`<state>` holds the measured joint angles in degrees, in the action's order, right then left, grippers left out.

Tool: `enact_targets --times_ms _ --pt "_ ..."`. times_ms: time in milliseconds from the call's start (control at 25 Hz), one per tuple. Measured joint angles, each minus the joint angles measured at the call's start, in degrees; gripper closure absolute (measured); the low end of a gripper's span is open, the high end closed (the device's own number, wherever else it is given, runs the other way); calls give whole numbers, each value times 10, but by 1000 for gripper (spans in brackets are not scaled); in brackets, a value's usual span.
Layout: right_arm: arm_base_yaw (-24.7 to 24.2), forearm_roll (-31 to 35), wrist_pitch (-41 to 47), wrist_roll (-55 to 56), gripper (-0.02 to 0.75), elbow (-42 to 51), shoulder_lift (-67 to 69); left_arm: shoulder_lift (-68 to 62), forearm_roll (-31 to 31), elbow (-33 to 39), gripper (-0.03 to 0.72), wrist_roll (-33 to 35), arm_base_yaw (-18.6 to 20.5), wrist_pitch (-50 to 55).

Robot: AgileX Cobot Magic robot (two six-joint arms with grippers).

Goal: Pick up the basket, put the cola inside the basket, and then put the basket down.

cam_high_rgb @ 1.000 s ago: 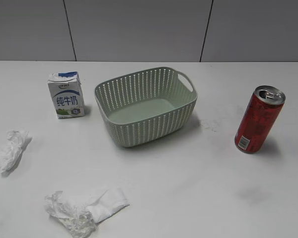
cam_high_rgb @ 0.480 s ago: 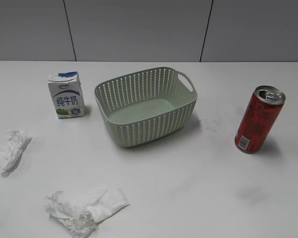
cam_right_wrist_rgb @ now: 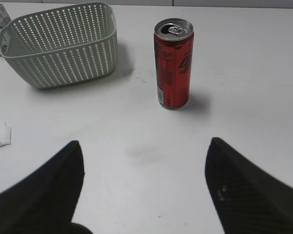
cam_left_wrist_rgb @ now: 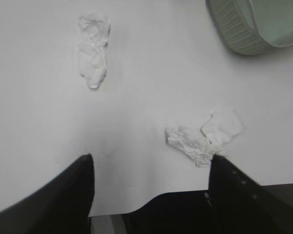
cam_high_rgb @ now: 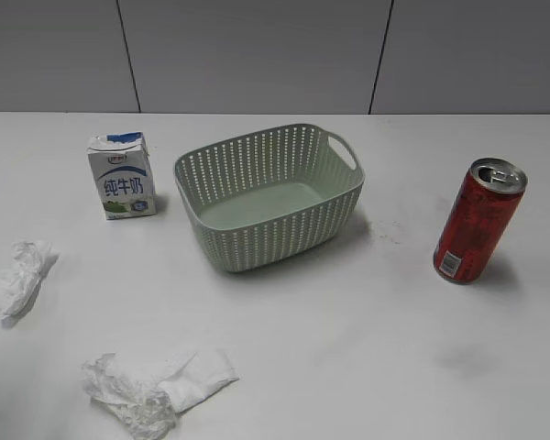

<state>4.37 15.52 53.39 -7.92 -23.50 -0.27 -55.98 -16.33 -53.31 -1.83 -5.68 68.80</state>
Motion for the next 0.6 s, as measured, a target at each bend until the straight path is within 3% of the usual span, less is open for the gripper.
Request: enact_targets --times_ms 360,600 --pt "0 0 0 0 152 0 0 -197 -18 -83 135 -37 -11 6" --pt "0 0 0 0 152 0 0 -282 36 -166 135 -121 -77 8"
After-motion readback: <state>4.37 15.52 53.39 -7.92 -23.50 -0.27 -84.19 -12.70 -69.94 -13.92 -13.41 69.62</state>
